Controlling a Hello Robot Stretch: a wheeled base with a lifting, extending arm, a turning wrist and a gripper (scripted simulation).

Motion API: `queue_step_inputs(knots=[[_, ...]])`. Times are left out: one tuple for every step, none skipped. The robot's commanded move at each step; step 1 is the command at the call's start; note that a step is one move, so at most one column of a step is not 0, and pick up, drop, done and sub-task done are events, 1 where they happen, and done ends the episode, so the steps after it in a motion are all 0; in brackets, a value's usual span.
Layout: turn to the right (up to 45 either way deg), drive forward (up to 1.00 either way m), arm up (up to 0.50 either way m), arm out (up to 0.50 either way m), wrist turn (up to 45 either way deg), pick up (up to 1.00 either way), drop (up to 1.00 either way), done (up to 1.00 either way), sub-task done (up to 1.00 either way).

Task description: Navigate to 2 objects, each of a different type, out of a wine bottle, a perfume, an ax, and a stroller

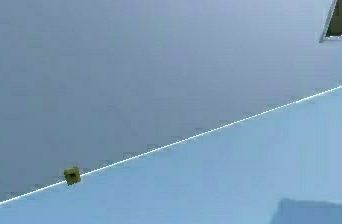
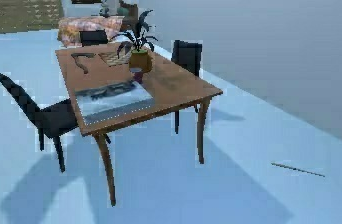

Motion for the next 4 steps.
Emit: queue_step_inputs(knots=[[30.0,0.0,0.0,0.0,0.0,0.0,0.0,0.0,0.0],[0.0,0.9,0.0,0.0,0.0,0.0,0.0,0.0,0.0],[27.0,0.0,0.0,0.0,0.0,0.0,0.0,0.0,0.0],[0.0,0.05,0.0,0.0,0.0,0.0,0.0,0.0,0.0]])
